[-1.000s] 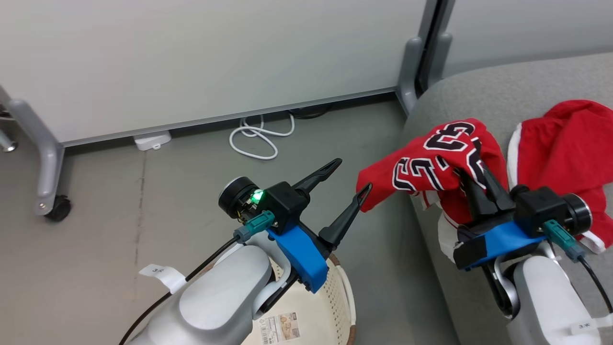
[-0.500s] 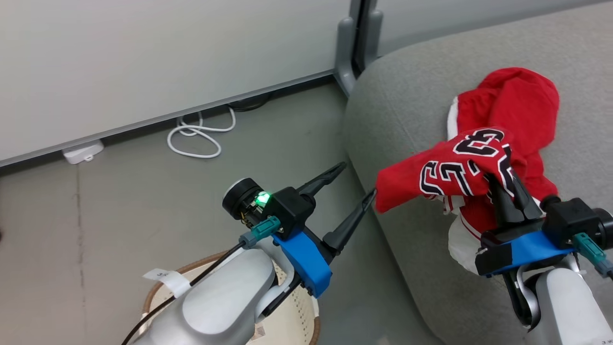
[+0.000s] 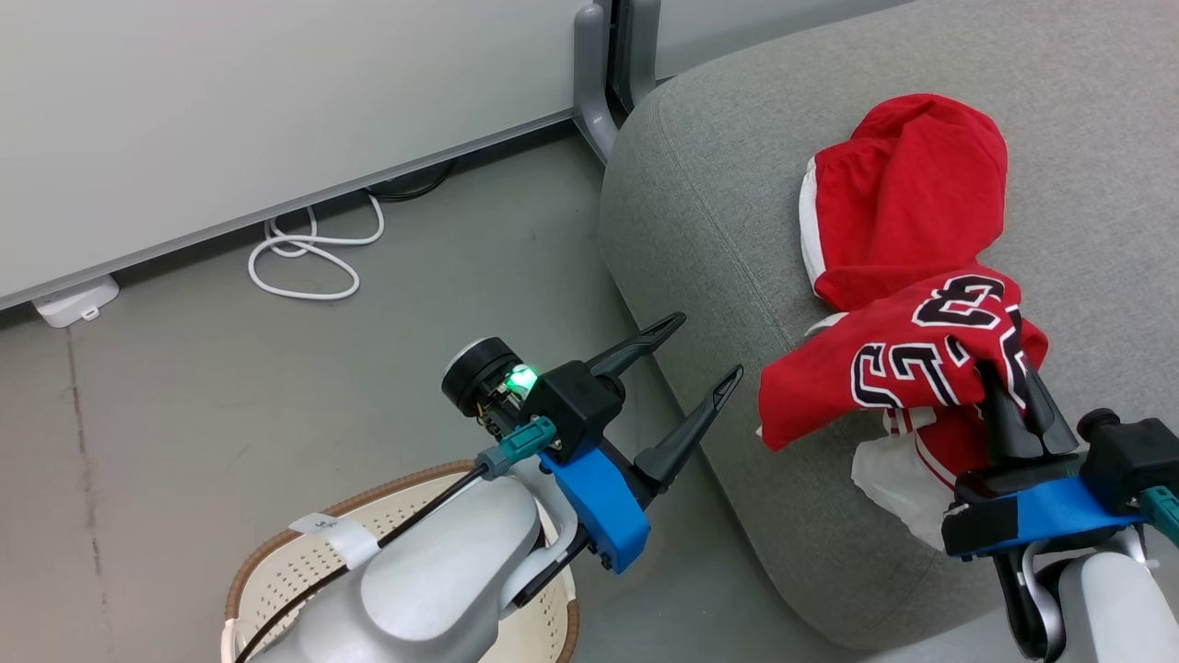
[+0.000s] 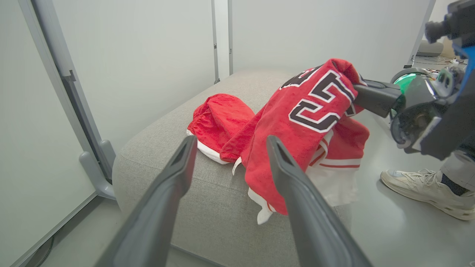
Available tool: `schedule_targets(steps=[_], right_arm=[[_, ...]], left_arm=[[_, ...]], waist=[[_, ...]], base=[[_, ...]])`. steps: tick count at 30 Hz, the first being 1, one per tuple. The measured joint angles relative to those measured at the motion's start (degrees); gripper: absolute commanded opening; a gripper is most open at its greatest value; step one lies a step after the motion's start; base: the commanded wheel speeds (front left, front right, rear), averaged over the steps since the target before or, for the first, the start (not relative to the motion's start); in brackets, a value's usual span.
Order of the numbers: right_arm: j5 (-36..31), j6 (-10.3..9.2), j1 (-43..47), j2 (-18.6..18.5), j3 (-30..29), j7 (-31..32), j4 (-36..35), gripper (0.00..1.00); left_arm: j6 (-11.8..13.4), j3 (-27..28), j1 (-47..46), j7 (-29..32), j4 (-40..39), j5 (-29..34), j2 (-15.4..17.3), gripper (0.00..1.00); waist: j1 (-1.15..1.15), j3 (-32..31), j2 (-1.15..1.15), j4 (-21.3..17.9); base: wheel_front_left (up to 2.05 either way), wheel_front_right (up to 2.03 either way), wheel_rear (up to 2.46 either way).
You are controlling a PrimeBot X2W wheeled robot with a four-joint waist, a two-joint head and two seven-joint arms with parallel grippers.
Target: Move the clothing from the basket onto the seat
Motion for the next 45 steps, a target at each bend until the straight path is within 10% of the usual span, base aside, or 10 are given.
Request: schedule_targets(steps=[11,22,32,45], right_arm=[[0.3,0.00,-6.7,-0.3,-1.4,0.0,-5.5,0.00],[0.1,0.00,-27.7,-8.0,-9.4,0.0,-4.7,0.00],[0.6,0.00,-40.5,-19.3,-16.5,0.0,8.6,0.00],[2.1,0.00,-39.4,-18.6,-17.7,0.0,30.6,0.00]], left_arm=[[0.0,-0.1,-1.0,0.0,-0.5,0.2,0.5,1.00],[0.0,-2.0,-5.2,0.0,-0.8,1.1,0.7,1.00],[0.0,-2.3,-8.9,0.0,-1.1,1.6,1.3,1.00],[0.0,-3.9,-11.7,0.0,-1.2,2.0,2.6,1.00]], waist=[[0.00,1.6,0.00,0.5],[0.00,9.0,0.00,2.9],[0.01,16.0,0.00,6.2],[0.01,23.4,0.00,6.8]], base=[[0.00,0.00,0.00],[0.00,0.00,0.00],[0.00,0.00,0.00],[0.00,0.00,0.00]])
